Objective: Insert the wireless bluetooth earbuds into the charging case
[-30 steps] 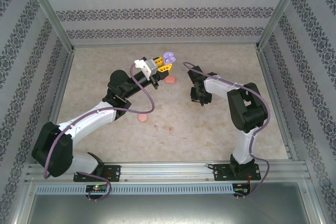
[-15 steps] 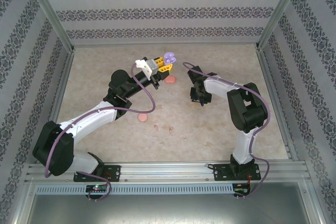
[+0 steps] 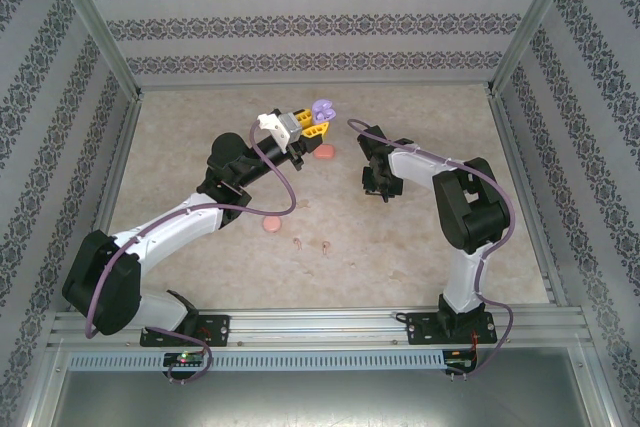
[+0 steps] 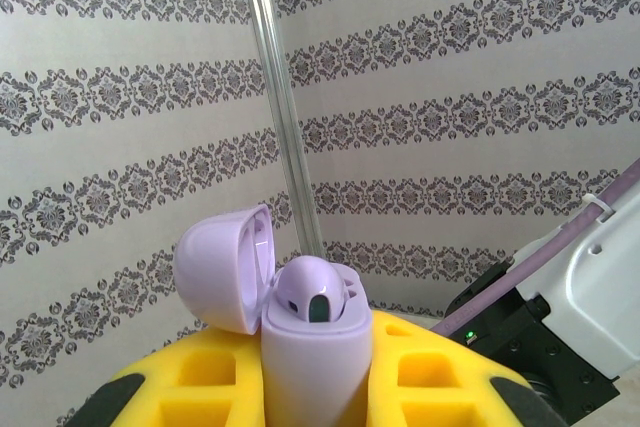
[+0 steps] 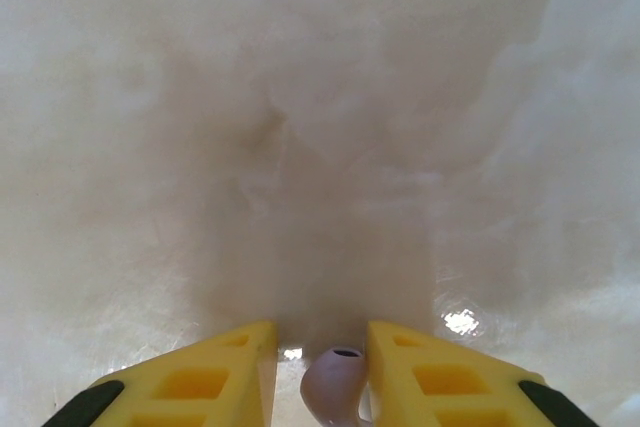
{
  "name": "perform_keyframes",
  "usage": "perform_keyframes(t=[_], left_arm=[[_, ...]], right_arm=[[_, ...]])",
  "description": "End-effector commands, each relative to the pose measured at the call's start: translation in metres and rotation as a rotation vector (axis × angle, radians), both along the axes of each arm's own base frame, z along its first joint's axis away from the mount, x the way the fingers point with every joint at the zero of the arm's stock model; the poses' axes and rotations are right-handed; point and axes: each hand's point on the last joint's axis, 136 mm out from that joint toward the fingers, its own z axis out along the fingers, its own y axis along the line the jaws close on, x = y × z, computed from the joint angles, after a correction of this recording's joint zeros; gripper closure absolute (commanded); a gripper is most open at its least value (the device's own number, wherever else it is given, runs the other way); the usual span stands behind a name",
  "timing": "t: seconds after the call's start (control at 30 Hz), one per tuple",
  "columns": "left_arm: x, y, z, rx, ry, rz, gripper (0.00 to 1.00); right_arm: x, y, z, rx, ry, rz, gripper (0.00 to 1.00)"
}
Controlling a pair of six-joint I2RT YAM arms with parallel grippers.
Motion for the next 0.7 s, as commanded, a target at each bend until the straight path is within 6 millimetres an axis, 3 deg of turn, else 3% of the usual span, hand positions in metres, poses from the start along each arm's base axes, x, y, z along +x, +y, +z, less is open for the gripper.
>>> perform_keyframes(t=[0.0, 0.37, 0.43, 0.5, 0.67], left_arm=[[-0.008, -0.003, 0.026, -0.036, -0.078, -0.016, 1.00], [-0.008, -0.003, 0.027, -0.036, -0.076, -0.020, 1.00], [-0.008, -0.003, 0.027, -0.036, -0.077, -0.019, 1.00], [-0.008, -0.003, 0.028, -0.037, -0.079, -0.018, 1.00], [-0.008, -0.003, 0.027, -0.037, -0.077, -0.019, 1.00]], right_arm=[[-0.022, -0.006, -0.006, -0.017, 0.069, 0.009, 0.71], [-0.022, -0.004, -0.004, -0.007, 0.056, 0.001, 0.83], [-0.022, -0.002, -0.002, 0.004, 0.052, 0.006, 0.73], [-0.023, -0.002, 0.002, 0.011, 0.046, -0.002, 0.55], [-0.030, 0.002, 0.007, 0.042, 0.036, -0.007, 0.51]])
